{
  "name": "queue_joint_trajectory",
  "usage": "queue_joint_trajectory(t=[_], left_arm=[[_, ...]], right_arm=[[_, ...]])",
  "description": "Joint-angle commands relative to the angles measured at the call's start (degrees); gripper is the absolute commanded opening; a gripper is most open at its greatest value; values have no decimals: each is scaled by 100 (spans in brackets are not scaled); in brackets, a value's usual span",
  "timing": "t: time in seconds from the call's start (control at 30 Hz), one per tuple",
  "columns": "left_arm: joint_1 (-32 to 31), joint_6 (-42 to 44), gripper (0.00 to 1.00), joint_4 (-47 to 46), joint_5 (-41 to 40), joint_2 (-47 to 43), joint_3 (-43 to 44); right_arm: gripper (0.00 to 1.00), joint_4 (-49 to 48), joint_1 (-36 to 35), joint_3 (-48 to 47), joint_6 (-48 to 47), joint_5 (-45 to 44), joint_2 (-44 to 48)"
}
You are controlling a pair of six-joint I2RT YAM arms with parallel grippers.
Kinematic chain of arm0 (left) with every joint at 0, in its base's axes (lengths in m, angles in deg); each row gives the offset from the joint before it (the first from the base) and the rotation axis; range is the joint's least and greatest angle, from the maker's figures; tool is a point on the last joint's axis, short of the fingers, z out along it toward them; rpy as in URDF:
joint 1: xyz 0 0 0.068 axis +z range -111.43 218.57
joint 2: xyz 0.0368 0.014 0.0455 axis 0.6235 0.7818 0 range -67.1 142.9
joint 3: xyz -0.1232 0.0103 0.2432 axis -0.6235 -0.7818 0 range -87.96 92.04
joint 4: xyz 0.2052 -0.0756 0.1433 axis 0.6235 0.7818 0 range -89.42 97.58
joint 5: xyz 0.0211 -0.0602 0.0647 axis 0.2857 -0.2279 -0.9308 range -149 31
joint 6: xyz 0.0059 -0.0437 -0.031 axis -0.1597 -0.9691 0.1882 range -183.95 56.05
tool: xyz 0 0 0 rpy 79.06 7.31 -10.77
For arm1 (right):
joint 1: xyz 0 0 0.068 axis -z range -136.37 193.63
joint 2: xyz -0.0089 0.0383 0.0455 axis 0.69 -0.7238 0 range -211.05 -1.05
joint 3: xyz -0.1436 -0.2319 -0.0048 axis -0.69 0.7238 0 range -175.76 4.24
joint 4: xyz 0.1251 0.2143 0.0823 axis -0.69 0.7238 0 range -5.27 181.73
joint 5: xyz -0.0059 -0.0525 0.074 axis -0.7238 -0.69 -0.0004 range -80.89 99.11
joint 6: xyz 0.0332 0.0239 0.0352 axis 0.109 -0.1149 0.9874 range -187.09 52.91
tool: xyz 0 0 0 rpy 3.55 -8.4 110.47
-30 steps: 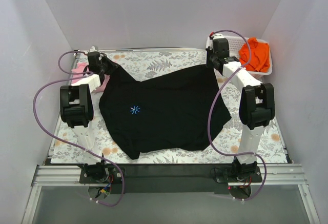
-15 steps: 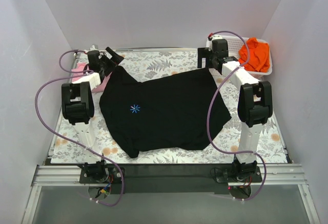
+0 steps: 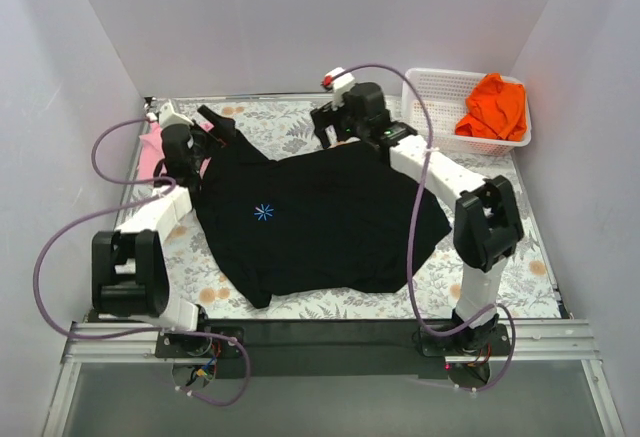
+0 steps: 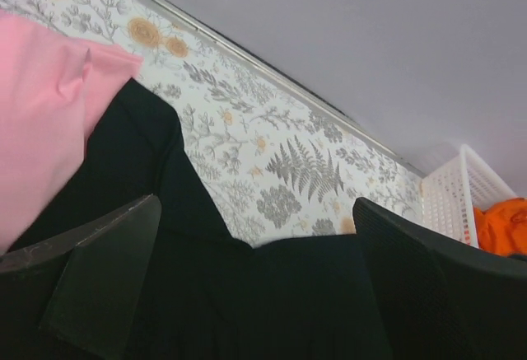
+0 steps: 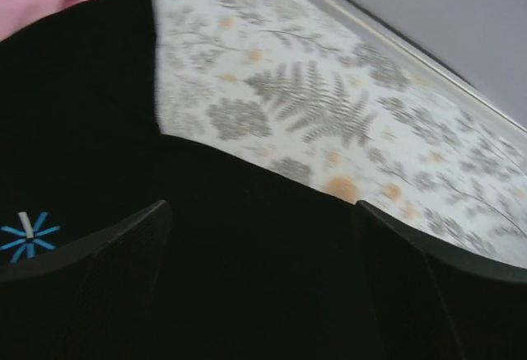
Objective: Fold and stack the t-shirts
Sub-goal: Flatten the tshirt out
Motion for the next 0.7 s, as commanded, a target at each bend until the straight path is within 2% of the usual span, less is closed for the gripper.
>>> queue_joint_trajectory(t=[0.0,0.1,0.37,0.47,0.67], left_arm=[[-96,126,96,-49,-660,-685,-894],[-96,153,98,118,-766,-1274,-1475],[-69,241,98,794,-836,-2285,-2029],[-8,188,98,935,-1073,-2383,-2179],[273,144,98,892,-776,-2199,-2284]], right_arm=[[80,-152,-364,-542,-315,436,-690],[75,-299,-655,-1069,-421,664,-1270],[69,-530,-1208,-2238,-702,823,-2458],[68,-530,-1297,-2686,-729,893,-2880],[64,-547,-1393,-3214,-694,981,-3373]])
